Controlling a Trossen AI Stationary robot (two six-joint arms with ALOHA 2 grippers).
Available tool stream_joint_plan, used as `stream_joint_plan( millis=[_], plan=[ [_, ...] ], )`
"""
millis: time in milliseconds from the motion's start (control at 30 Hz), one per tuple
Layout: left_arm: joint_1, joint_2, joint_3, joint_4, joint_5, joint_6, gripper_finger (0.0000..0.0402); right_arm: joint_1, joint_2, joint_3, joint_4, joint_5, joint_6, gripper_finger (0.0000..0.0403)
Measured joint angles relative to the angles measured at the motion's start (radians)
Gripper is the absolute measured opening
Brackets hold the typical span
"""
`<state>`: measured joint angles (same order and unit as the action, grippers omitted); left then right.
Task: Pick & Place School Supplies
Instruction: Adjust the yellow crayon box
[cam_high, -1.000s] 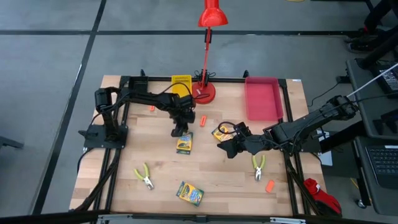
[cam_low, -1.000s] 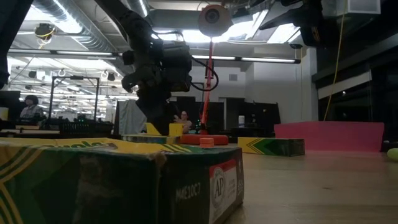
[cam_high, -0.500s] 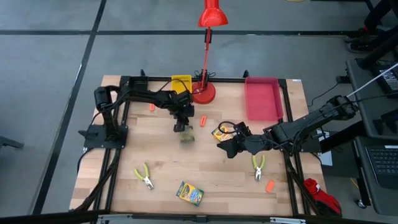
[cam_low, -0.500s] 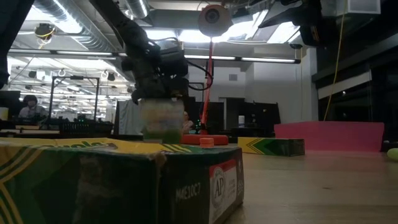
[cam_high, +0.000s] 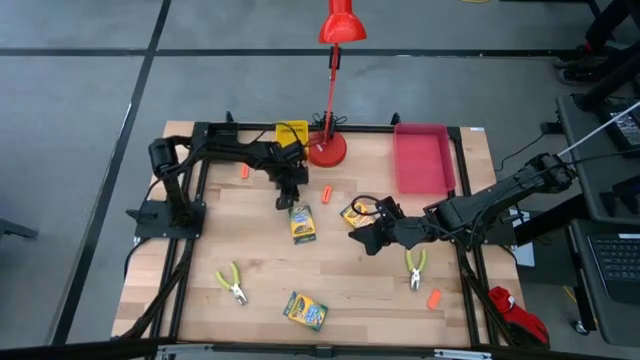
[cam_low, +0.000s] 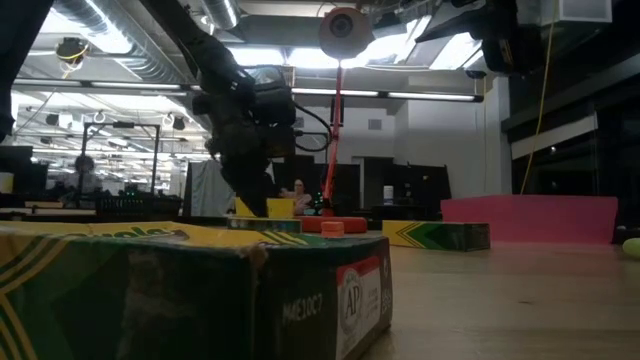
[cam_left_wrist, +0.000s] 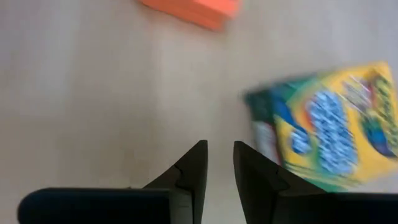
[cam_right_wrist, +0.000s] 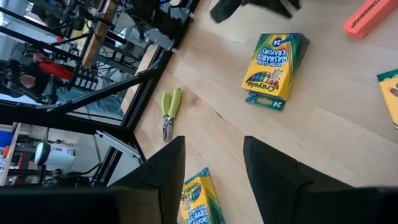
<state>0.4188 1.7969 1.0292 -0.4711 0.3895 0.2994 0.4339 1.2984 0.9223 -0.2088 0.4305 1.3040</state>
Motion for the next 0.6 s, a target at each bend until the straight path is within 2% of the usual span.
stream_joint_plan(
  millis=[100,267,600],
  plan=[
    [-0.038,0.0,0.0,-0.019,-0.001,0.017,0.0073,0.0,0.0,0.0,0.0,0.004,-0.003,0.0166],
    [-0.076,0.0,0.0,0.005,-0.076,-0.025,0.0073,0.0,0.0,0.0,0.0,0.007,-0.003,0.0166],
    [-0.066,0.0,0.0,0.0,-0.1,-0.038,0.0073,0.0,0.0,0.0,0.0,0.007,-0.003,0.0166]
  ],
)
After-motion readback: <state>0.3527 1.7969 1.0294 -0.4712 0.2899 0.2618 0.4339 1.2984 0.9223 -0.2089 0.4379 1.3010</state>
